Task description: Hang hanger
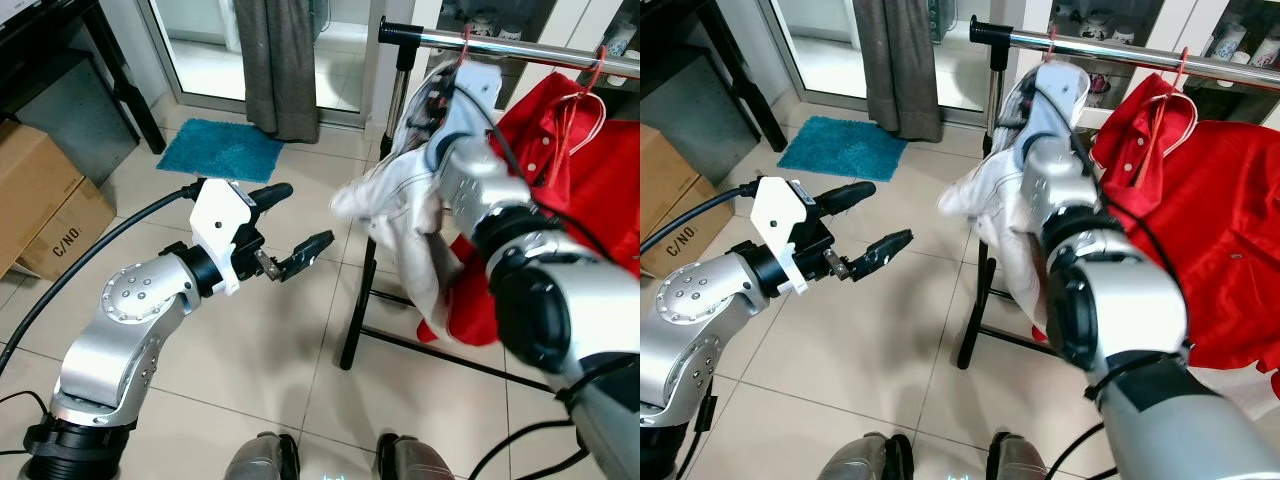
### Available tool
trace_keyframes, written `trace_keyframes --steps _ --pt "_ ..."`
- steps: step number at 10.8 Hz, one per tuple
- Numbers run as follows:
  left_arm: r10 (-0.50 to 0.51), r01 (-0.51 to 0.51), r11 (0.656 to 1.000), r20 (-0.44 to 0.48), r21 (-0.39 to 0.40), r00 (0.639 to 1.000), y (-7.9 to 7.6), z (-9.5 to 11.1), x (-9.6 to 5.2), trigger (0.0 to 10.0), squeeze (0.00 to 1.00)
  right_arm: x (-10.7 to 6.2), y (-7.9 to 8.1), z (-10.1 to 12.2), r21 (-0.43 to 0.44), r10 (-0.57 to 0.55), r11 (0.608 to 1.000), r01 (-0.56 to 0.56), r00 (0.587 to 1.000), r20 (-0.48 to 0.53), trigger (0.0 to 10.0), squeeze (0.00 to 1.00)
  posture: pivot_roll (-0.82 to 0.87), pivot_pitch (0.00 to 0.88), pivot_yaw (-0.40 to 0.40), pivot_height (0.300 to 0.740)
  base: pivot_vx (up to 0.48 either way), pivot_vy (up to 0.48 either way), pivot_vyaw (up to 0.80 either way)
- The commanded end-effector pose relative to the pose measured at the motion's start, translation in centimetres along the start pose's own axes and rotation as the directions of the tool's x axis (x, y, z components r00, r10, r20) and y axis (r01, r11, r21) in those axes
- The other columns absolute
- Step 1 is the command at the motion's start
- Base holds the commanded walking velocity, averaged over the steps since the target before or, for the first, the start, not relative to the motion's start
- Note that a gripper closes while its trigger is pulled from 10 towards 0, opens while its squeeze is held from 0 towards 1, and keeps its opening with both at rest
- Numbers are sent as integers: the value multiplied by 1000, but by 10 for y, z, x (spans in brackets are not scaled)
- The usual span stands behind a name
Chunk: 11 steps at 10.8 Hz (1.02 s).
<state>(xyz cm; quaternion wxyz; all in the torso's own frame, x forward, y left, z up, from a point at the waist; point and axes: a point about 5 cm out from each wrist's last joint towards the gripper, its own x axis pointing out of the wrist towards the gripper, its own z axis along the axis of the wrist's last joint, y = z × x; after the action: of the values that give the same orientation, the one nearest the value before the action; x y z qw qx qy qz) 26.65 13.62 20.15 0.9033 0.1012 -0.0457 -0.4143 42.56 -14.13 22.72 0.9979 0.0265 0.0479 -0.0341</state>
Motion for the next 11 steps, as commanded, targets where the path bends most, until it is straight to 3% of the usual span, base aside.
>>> trace_keyframes --steps 1,4,5,6,8,11 --pt "-16 16 1000 -36 -10 999 -2 -6 -1 10000 278 1 3 6 -24 6 1000 -7 1000 -18 10000 0 49 185 49 740 0 0 0" --pt "-28 28 1000 -45 -13 999 -4 -8 -2 10000 275 -1 3 -17 8 22 1000 -22 993 -112 10000 0 43 176 49 740 0 0 0" --pt "-28 27 1000 -47 -14 999 -3 -9 -2 10000 275 -2 3 -19 21 30 999 -27 994 -110 10000 63 39 171 55 740 0 0 0" --pt "-17 17 1000 -47 -13 999 -1 -10 -1 10000 275 -1 1 -15 24 28 999 -26 998 -59 10000 1000 30 161 69 740 0 0 0" --pt "69 -71 995 -43 -62 997 5 -15 -2 10000 290 -2 6 -4 -30 69 997 -68 997 36 10000 1000 10 148 88 740 0 0 0" --pt "68 -73 994 -63 -86 996 -1 -25 3 10000 286 -6 15 -11 -55 164 986 -160 985 63 10000 1000 -12 120 96 740 0 0 0"
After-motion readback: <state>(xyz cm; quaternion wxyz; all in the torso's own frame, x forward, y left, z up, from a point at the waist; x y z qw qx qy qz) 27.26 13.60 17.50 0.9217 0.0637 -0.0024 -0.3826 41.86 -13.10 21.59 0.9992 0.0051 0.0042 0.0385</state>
